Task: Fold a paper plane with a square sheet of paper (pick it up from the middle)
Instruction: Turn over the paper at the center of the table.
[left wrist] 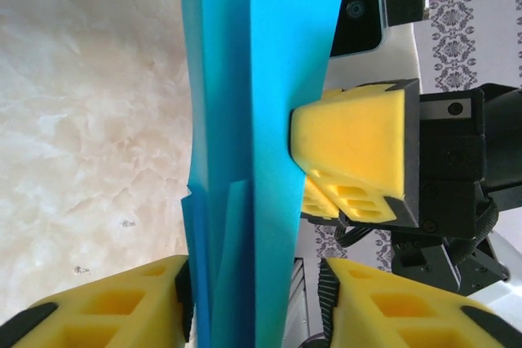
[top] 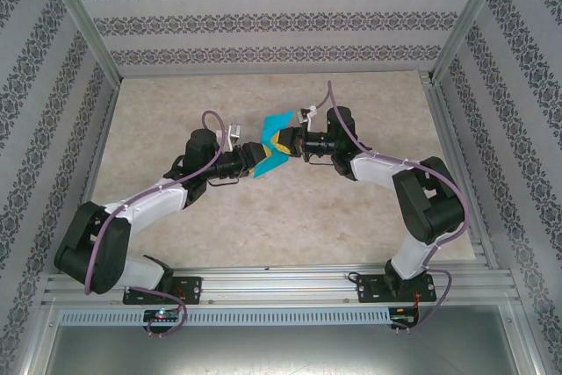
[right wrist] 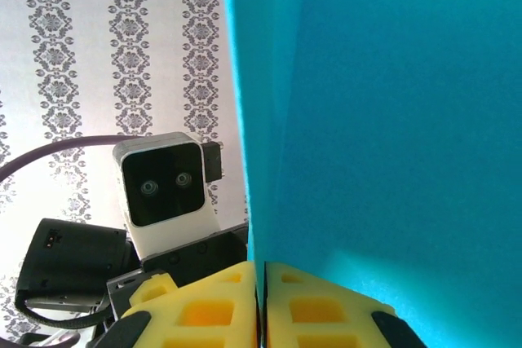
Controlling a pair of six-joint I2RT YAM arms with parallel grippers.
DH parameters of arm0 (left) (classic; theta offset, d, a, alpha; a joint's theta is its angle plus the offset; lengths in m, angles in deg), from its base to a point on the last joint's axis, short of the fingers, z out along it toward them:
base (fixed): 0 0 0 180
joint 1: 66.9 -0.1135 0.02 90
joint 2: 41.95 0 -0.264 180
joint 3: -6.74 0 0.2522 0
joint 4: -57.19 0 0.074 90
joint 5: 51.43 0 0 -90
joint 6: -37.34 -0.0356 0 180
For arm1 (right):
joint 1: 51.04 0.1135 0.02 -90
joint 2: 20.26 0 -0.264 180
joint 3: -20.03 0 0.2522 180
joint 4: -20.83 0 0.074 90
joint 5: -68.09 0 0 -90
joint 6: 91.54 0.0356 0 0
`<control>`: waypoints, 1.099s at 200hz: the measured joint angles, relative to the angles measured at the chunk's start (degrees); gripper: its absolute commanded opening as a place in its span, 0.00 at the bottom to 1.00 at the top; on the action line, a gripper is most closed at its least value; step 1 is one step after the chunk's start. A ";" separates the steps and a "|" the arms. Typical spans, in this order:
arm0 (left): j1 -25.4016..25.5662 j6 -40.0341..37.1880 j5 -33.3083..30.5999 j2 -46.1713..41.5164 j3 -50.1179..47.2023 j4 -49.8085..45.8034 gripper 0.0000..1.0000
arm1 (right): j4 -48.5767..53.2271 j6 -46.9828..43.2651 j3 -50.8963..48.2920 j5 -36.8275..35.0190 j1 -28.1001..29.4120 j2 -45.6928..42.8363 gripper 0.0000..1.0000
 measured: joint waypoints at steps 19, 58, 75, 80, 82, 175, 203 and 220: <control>-0.13 -0.63 -0.20 0.00 0.00 -0.02 0.32 | 0.15 0.02 0.00 0.48 0.00 0.44 0.13; -0.13 -1.97 -0.26 0.20 0.02 -0.24 0.18 | 1.22 -0.11 0.02 1.14 -0.02 0.74 0.33; -0.13 -3.13 -0.63 0.39 0.13 -1.18 0.15 | 3.04 -1.27 0.11 1.05 -0.07 0.72 0.43; -0.13 -3.72 -0.92 0.44 0.24 -1.95 0.14 | 4.13 -2.05 0.11 0.87 -0.13 0.57 0.46; -0.13 -3.93 -0.96 0.44 0.28 -2.16 0.14 | 4.59 -2.25 0.11 0.81 -0.20 0.55 0.47; 2.10 -26.05 -33.22 3.17 23.78 -50.34 0.07 | 39.32 -27.10 0.17 -24.52 -3.15 -16.96 0.77; 7.08 -28.09 -49.44 9.79 32.52 -63.80 0.07 | 43.28 -29.75 -0.02 -31.45 -3.17 -18.91 0.78; 10.54 -27.98 -58.14 15.32 36.83 -70.97 0.07 | 44.98 -30.58 -0.13 -34.53 -3.17 -19.26 0.78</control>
